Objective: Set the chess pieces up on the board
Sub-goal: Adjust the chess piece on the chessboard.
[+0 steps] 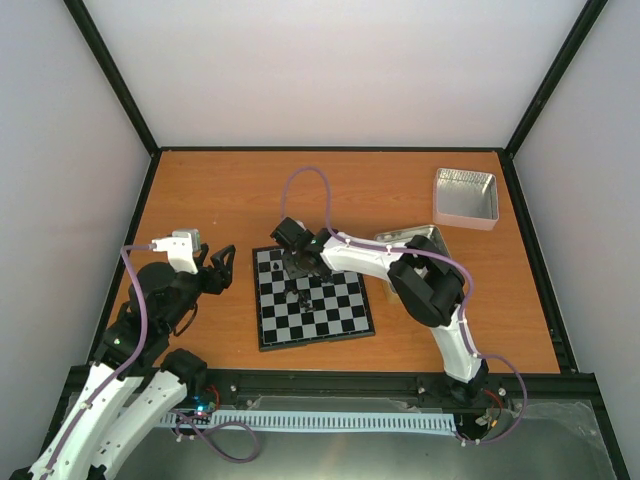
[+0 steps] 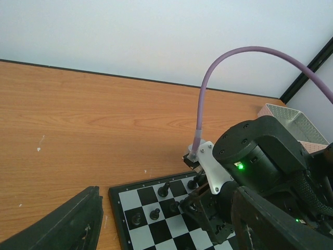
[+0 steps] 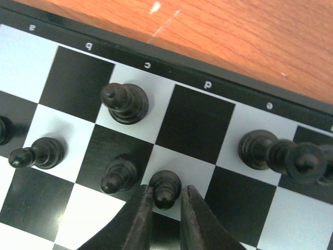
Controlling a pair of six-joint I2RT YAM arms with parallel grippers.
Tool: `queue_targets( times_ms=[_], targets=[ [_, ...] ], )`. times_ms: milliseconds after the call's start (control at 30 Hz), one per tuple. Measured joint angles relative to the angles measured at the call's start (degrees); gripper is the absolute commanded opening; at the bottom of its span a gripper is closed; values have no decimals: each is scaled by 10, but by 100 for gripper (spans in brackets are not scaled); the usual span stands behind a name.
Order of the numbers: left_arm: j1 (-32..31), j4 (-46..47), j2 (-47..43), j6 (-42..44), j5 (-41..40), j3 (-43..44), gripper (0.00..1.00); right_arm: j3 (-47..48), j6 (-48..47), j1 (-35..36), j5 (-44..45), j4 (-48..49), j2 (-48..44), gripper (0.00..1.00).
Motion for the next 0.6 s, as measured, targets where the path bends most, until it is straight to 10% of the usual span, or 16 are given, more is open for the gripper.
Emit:
queue_targets(
  times_ms=[600],
  targets=[
    [0,0,0,0,0,0,69,-96,25,1,2,-14,-155,31]
  ],
)
